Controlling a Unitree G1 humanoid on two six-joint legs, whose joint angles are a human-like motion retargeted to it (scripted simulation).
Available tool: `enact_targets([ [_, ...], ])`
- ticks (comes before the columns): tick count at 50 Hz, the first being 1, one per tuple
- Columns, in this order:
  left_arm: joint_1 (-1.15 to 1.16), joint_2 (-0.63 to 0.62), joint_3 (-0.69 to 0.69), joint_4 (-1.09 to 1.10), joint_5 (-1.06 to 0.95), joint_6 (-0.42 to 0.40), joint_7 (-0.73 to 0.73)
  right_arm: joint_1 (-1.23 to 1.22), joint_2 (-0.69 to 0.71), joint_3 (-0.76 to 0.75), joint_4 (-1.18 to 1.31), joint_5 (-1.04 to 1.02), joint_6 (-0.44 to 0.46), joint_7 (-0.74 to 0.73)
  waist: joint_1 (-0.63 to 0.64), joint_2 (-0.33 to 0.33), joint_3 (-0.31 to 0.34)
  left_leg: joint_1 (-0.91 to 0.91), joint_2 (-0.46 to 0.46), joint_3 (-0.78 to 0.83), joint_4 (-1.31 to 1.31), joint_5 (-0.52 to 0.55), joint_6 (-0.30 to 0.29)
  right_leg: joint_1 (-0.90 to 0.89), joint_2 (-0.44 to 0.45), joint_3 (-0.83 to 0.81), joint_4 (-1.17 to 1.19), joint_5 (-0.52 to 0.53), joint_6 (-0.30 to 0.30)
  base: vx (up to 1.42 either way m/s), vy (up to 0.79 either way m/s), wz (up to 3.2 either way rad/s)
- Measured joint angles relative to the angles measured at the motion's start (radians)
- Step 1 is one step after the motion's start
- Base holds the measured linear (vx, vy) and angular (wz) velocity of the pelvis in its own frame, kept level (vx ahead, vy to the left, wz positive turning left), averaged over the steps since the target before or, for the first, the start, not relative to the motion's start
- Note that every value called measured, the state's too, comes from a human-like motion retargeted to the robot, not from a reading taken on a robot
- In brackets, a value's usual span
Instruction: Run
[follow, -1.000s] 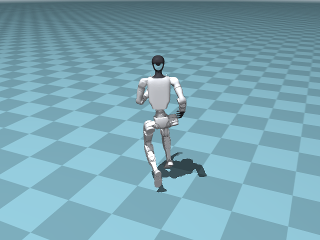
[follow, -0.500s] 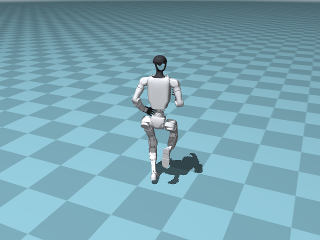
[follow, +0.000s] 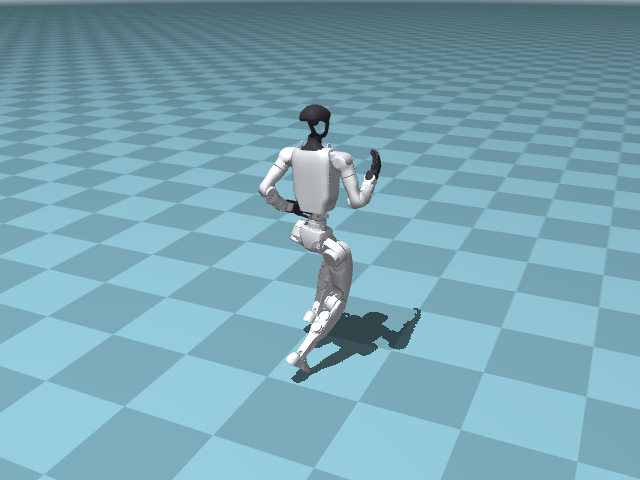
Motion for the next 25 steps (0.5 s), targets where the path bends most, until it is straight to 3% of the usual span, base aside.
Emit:
enact_targets([
  [3, -0.082, -0.051, -0.032, -0.033, -0.002, 0.003, 0.051, 0.099, 0.025, 0.096, 0.095, -0.041, 0.013, 0.078, -0.072, -0.070, -0.046, 0.154, -0.151, 0.046, -0.283, -0.100, 0.012, -0.112, -0.143, 0.005, 0.330, 0.181, 0.034, 0.01, 0.15, -1.21],
  [5, -0.222, -0.063, -0.057, -0.064, 0.036, -0.011, 0.102, 0.166, 0.037, 0.144, 0.211, -0.083, 0.048, 0.104, -0.139, -0.088, -0.048, 0.253, -0.220, 0.021, -0.311, -0.327, 0.081, -0.220, -0.213, 0.010, 0.624, 0.152, 0.006, 0.00, 0.10, -1.03],
  [7, -0.462, -0.059, -0.064, -0.066, 0.095, -0.011, 0.178, 0.206, 0.060, 0.177, 0.377, -0.129, 0.078, 0.115, -0.201, -0.081, -0.022, 0.361, -0.233, -0.011, -0.344, -0.517, 0.136, -0.393, -0.206, 0.040, 0.855, 0.089, -0.015, -0.01, 0.09, -1.17],
  [9, -0.670, -0.070, -0.056, -0.094, 0.108, -0.013, 0.234, 0.265, 0.061, 0.194, 0.497, -0.121, 0.089, 0.142, -0.243, -0.036, -0.012, 0.490, -0.198, -0.029, -0.427, -0.574, 0.133, -0.578, -0.166, 0.053, 0.951, 0.049, -0.048, 0.01, 0.10, -1.49],
  [10, -0.752, -0.080, -0.048, -0.122, 0.104, -0.019, 0.254, 0.305, 0.053, 0.196, 0.533, -0.103, 0.090, 0.162, -0.259, -0.006, -0.014, 0.559, -0.175, -0.033, -0.480, -0.564, 0.112, -0.661, -0.146, 0.052, 0.952, 0.027, -0.067, 0.07, 0.06, -1.54],
  [12, -0.825, -0.100, -0.037, -0.199, 0.091, -0.043, 0.260, 0.402, 0.030, 0.184, 0.547, -0.058, 0.092, 0.193, -0.293, 0.048, -0.031, 0.675, -0.136, -0.039, -0.566, -0.437, 0.031, -0.735, -0.131, 0.013, 0.813, -0.022, -0.102, 0.12, -0.03, -1.40],
  [15, -0.838, -0.113, -0.058, -0.291, 0.079, -0.088, 0.220, 0.527, 0.009, 0.139, 0.511, -0.015, 0.090, 0.222, -0.315, 0.118, -0.048, 0.772, -0.065, -0.066, -0.526, -0.169, -0.096, -0.713, -0.078, -0.080, 0.482, -0.061, -0.116, 0.10, -0.15, -1.21],
  [16, -0.819, -0.113, -0.074, -0.309, 0.069, -0.095, 0.198, 0.543, 0.009, 0.127, 0.491, -0.011, 0.086, 0.215, -0.309, 0.135, -0.049, 0.779, -0.033, -0.071, -0.461, -0.115, -0.107, -0.690, -0.051, -0.101, 0.401, -0.072, -0.119, 0.02, -0.14, -1.12],
  [18, -0.763, -0.108, -0.107, -0.325, 0.047, -0.099, 0.155, 0.543, 0.012, 0.106, 0.448, -0.011, 0.072, 0.186, -0.288, 0.170, -0.048, 0.778, 0.039, -0.081, -0.303, -0.045, -0.107, -0.633, 0.005, -0.140, 0.285, -0.112, -0.139, -0.02, -0.10, -1.12],
  [20, -0.671, -0.099, -0.135, -0.292, 0.031, -0.080, 0.124, 0.481, 0.014, 0.088, 0.408, -0.027, 0.050, 0.136, -0.247, 0.190, -0.041, 0.740, 0.110, -0.090, -0.088, -0.016, -0.078, -0.567, 0.053, -0.161, 0.257, -0.221, -0.198, -0.04, -0.09, -1.18],
  [23, -0.497, -0.077, -0.139, -0.151, 0.018, -0.021, 0.107, 0.251, 0.002, 0.045, 0.364, -0.086, 0.027, 0.018, -0.149, 0.195, 0.009, 0.565, 0.210, -0.129, 0.317, -0.074, -0.012, -0.452, 0.114, -0.159, 0.252, -0.464, -0.317, -0.05, -0.13, -1.13],
  [25, -0.375, -0.063, -0.109, -0.061, 0.001, 0.005, 0.101, 0.063, -0.021, 0.008, 0.335, -0.141, 0.021, -0.061, -0.084, 0.172, 0.039, 0.380, 0.224, -0.170, 0.521, -0.163, 0.041, -0.371, 0.123, -0.129, 0.205, -0.576, -0.347, -0.07, -0.14, -0.69],
])
